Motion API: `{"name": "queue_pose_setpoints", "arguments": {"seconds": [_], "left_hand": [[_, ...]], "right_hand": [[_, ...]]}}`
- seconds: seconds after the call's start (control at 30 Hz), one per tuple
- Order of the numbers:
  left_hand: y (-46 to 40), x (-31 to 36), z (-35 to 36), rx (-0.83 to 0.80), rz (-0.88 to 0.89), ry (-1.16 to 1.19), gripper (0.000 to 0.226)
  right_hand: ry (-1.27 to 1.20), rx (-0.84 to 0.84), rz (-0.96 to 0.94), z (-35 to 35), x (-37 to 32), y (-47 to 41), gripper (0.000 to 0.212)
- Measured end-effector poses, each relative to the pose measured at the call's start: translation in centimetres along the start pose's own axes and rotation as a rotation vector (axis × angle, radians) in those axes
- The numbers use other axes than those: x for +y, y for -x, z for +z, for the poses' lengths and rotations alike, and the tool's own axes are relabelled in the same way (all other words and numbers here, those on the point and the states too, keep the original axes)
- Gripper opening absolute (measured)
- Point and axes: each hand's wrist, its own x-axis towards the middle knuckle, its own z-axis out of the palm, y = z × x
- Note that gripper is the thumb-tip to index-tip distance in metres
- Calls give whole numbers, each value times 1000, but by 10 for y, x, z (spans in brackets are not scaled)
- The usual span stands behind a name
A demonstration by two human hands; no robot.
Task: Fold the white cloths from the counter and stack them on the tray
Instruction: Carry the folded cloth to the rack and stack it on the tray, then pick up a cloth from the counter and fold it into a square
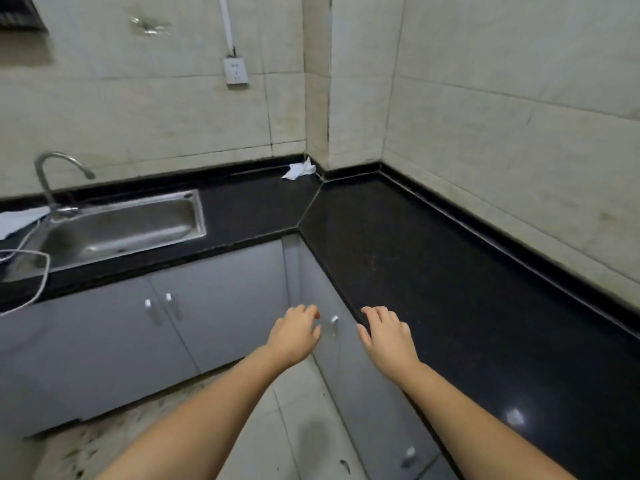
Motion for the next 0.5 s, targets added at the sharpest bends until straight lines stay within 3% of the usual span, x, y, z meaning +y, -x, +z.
{"name": "queue_pose_setpoints", "arguments": {"seconds": [0.5], "left_hand": [[-243, -165, -51, -34, -139, 145, 29]], "right_hand": [[53, -160, -182, 61, -70, -309, 42]]}}
